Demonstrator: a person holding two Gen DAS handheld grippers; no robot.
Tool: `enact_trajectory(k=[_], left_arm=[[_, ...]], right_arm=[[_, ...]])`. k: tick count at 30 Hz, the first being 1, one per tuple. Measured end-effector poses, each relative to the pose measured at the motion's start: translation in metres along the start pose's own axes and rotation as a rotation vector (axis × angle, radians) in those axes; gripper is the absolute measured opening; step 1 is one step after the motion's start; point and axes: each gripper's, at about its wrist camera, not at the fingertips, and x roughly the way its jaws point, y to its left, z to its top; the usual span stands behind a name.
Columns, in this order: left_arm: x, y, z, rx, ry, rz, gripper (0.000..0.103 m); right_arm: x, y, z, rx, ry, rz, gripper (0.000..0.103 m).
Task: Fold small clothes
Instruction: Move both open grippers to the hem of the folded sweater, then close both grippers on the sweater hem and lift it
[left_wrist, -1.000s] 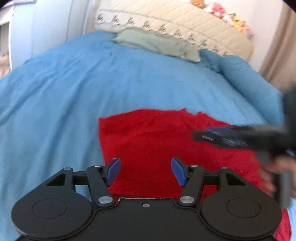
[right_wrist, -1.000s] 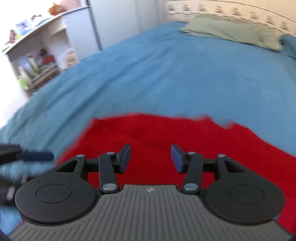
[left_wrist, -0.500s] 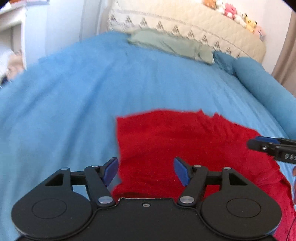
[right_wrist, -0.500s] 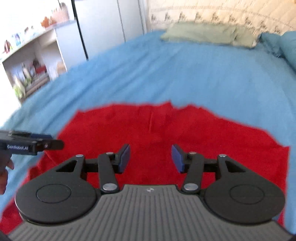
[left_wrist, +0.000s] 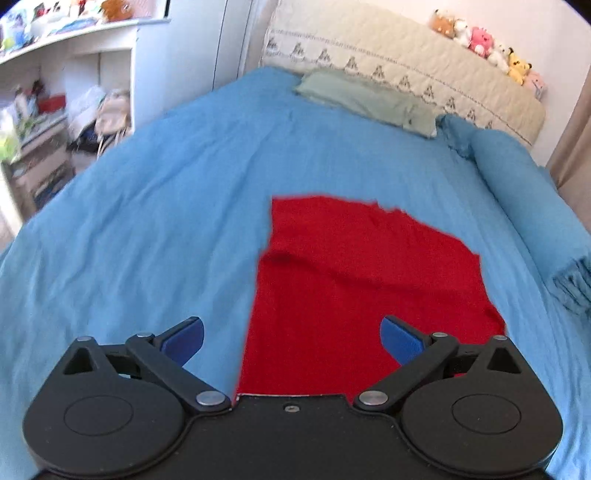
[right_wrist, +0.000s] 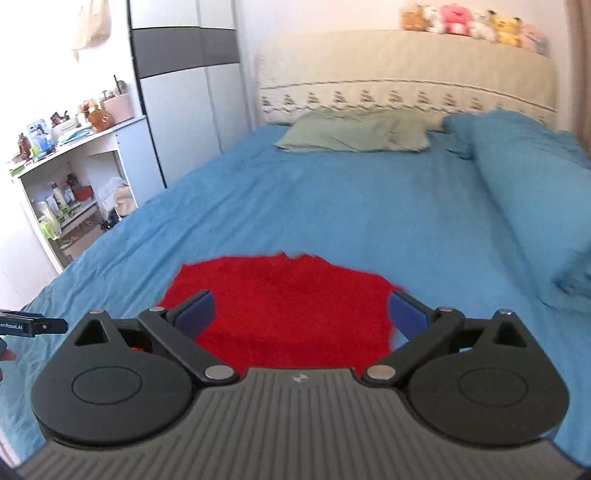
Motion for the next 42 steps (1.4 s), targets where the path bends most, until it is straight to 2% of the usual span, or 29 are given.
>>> enact_trajectory(k=[4, 7, 10, 14, 19, 20, 21, 25, 29, 34, 36, 39, 42], left_arm=[[-0.018, 0.002, -0.04, -0.046, 0.075, 0.003, 0.103], [-0.013, 0.003, -0.068, -0.04, 0.116, 0.05, 0.103], [0.003, 0.012, -0.092, -0.054, 0.145, 0.075, 0.101], [0.023, 0.025, -0.113, -0.073, 0.179, 0.089, 0.089], [0.042, 0.03, -0.135, -0.064, 0.248, 0.07, 0.071], [0.047, 0.03, -0.137, -0.069, 0.267, 0.065, 0.064], [0.05, 0.031, -0.14, -0.069, 0.281, 0.064, 0.064], [0.053, 0.026, -0.147, -0.023, 0.284, 0.071, 0.064], [0.056, 0.028, -0.148, -0.009, 0.287, 0.076, 0.059], [0.059, 0.021, -0.145, 0.049, 0.3, 0.072, 0.041], [0.06, 0.023, -0.143, 0.048, 0.305, 0.071, 0.028], [0.059, 0.025, -0.142, 0.041, 0.311, 0.075, 0.015], [0.058, 0.025, -0.141, 0.044, 0.311, 0.074, 0.009]], right_arm=[[-0.067, -0.009, -0.038, 0.059, 0.078, -0.063, 0.103], [-0.085, -0.011, -0.084, 0.095, 0.134, -0.107, 0.103], [-0.075, -0.009, -0.14, 0.136, 0.212, -0.123, 0.103], [-0.053, -0.006, -0.201, 0.174, 0.323, -0.125, 0.103], [-0.041, 0.0, -0.241, 0.165, 0.403, -0.117, 0.103], [-0.037, -0.003, -0.246, 0.174, 0.42, -0.113, 0.103], [-0.033, -0.004, -0.251, 0.189, 0.434, -0.108, 0.103], [-0.024, -0.012, -0.262, 0.253, 0.47, -0.083, 0.092], [-0.017, -0.018, -0.266, 0.304, 0.484, -0.077, 0.091], [-0.013, -0.021, -0.268, 0.337, 0.484, -0.086, 0.089], [-0.012, -0.019, -0.267, 0.328, 0.485, -0.086, 0.089], [-0.01, -0.016, -0.265, 0.304, 0.49, -0.087, 0.089], [-0.008, -0.014, -0.263, 0.31, 0.489, -0.092, 0.088]])
